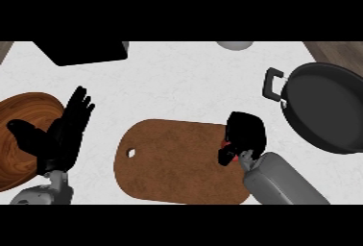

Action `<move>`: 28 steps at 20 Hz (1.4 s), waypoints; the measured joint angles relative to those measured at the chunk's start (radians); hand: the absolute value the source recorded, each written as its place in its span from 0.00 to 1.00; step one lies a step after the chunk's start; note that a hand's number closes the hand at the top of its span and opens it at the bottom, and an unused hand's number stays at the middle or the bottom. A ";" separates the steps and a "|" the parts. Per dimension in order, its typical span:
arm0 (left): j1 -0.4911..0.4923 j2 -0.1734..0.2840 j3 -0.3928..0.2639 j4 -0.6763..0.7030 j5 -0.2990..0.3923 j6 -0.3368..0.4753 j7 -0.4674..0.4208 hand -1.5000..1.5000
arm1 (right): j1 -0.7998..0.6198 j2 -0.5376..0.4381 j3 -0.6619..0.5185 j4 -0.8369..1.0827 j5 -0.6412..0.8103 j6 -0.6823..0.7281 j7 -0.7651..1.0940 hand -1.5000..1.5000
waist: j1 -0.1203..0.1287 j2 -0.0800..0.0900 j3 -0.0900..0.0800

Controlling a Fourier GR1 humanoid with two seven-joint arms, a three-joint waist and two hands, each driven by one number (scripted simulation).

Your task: Pick the bell pepper from the cutting board and place it in the pot

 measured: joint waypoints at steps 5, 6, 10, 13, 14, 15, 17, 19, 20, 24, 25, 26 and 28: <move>0.040 0.007 0.025 -0.020 0.003 0.014 -0.002 0.50 | 0.136 -0.223 -0.266 -0.041 -0.007 -0.108 0.017 1.00 | -0.041 -0.012 -0.002; 0.052 0.011 0.028 -0.027 0.005 0.010 -0.003 0.50 | 0.168 -0.268 -0.311 -0.059 -0.009 -0.126 0.012 1.00 | -0.040 -0.013 -0.003; 0.064 0.014 0.025 -0.043 0.009 0.001 -0.003 0.50 | 0.301 -0.405 -0.469 -0.212 -0.034 -0.171 -0.002 1.00 | -0.025 -0.014 -0.005; 0.066 0.022 0.029 -0.046 0.017 -0.014 -0.006 0.50 | 0.401 -0.476 -0.568 -0.372 -0.061 -0.182 -0.004 1.00 | -0.008 -0.011 -0.007; 0.065 0.021 0.024 -0.053 0.015 -0.015 -0.002 0.50 | 0.428 -0.501 -0.607 -0.424 -0.073 -0.184 -0.006 1.00 | -0.003 -0.011 -0.007; 0.070 0.020 0.024 -0.051 0.017 -0.019 -0.007 0.50 | 0.463 -0.521 -0.636 -0.482 -0.074 -0.186 -0.008 1.00 | -0.001 -0.011 -0.007; 0.075 0.016 0.014 -0.059 0.018 -0.023 -0.004 0.50 | 0.508 -0.568 -0.702 -0.593 -0.087 -0.176 -0.008 1.00 | 0.011 -0.009 -0.008; 0.059 0.014 0.008 -0.065 0.016 -0.021 0.010 0.50 | 0.549 -0.603 -0.785 -0.683 -0.122 -0.167 -0.023 1.00 | 0.023 -0.006 -0.007; 0.053 0.006 0.000 -0.059 0.010 -0.019 0.004 0.50 | 0.561 -0.616 -0.826 -0.725 -0.139 -0.161 -0.026 1.00 | 0.031 -0.004 -0.007; 0.007 0.005 -0.010 -0.035 0.009 -0.034 0.017 0.50 | 0.574 -0.642 -0.975 -0.862 -0.223 -0.112 -0.016 1.00 | 0.070 0.006 -0.007; 0.008 0.002 -0.017 -0.037 0.006 -0.039 0.014 0.50 | 0.567 -0.648 -1.021 -0.863 -0.258 -0.095 -0.023 1.00 | 0.079 0.008 -0.007; 0.004 0.004 -0.015 -0.033 0.009 -0.048 0.012 0.50 | 0.564 -0.649 -1.057 -0.871 -0.282 -0.073 -0.025 1.00 | 0.088 0.009 -0.007; -0.024 -0.001 -0.015 -0.018 0.011 -0.056 0.018 0.50 | 0.533 -0.669 -1.111 -0.863 -0.338 -0.025 -0.020 1.00 | 0.101 0.013 -0.007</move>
